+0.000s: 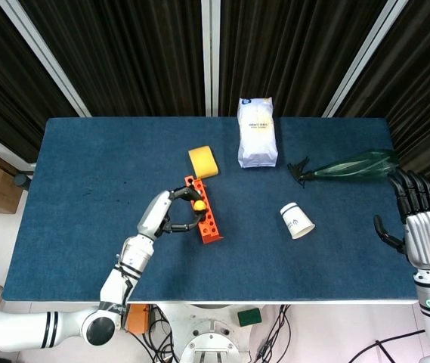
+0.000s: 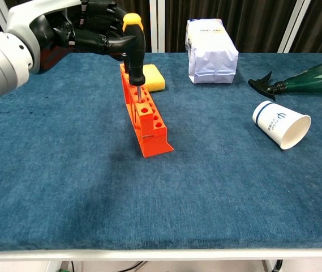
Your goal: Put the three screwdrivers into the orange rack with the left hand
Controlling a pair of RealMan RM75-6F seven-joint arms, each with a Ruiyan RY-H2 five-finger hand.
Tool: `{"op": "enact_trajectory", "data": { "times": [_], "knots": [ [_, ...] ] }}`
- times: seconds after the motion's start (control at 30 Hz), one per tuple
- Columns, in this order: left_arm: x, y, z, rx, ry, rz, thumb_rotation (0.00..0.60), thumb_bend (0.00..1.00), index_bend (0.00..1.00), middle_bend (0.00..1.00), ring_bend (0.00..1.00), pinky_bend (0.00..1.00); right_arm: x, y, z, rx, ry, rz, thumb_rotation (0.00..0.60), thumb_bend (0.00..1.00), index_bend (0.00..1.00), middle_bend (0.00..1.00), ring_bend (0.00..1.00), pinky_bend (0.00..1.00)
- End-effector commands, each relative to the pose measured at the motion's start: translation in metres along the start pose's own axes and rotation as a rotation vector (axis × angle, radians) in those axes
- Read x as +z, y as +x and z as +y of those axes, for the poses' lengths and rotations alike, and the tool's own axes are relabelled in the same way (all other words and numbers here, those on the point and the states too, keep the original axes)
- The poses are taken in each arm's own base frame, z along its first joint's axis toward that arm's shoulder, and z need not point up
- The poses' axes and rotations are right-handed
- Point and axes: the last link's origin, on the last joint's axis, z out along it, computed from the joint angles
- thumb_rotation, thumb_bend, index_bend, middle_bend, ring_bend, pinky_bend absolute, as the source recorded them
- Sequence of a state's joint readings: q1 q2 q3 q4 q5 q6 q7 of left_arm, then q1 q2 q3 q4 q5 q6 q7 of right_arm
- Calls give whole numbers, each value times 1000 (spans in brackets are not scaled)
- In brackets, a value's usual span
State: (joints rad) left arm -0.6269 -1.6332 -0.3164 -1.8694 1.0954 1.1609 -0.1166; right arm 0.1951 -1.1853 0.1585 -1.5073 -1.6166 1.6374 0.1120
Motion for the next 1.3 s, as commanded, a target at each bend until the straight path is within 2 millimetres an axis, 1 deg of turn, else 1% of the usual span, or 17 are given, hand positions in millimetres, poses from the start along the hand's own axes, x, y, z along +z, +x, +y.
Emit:
{"op": "enact_trajectory", "data": {
  "times": [0.03, 0.47, 1.17, 1.3],
  "knots": [
    [-1, -1, -2, 4, -3, -5, 600, 337, 459, 463, 341, 334, 0, 0, 0, 0, 0, -1, 600, 402, 0, 0, 0, 0],
    [-4, -11, -14, 31, -15, -11, 600, 337, 484, 464, 342, 334, -1, 0, 0, -2, 2, -7, 600, 402, 0, 0, 0, 0],
    [-1, -19, -27, 36, -3, -12, 600, 337, 484, 463, 341, 334, 0, -2, -1, -4, 2, -12, 600, 402, 0, 0, 0, 0],
    [-1, -20, -29, 42, 1, -10, 600, 337, 470, 460, 339, 333, 0, -2, 0, -5, -1, -11, 600, 402, 0, 0, 0, 0]
  ]
}}
